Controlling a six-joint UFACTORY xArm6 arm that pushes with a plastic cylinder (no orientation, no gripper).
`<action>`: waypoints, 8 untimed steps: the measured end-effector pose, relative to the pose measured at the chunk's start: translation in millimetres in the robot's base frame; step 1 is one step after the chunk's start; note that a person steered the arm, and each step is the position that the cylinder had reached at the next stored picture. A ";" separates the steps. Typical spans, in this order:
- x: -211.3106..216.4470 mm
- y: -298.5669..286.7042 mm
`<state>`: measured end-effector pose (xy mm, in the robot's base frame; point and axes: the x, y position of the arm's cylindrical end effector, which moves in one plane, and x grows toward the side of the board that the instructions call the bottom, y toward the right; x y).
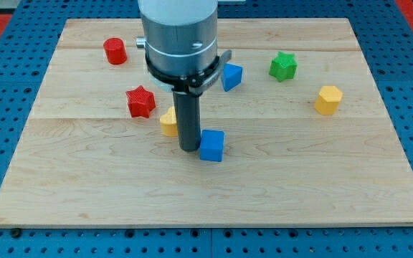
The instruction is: Move the yellow heart to the right of the red star
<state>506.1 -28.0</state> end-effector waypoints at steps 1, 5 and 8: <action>16.5 6.8; -33.6 -11.6; -95.1 -18.4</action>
<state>411.0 -46.4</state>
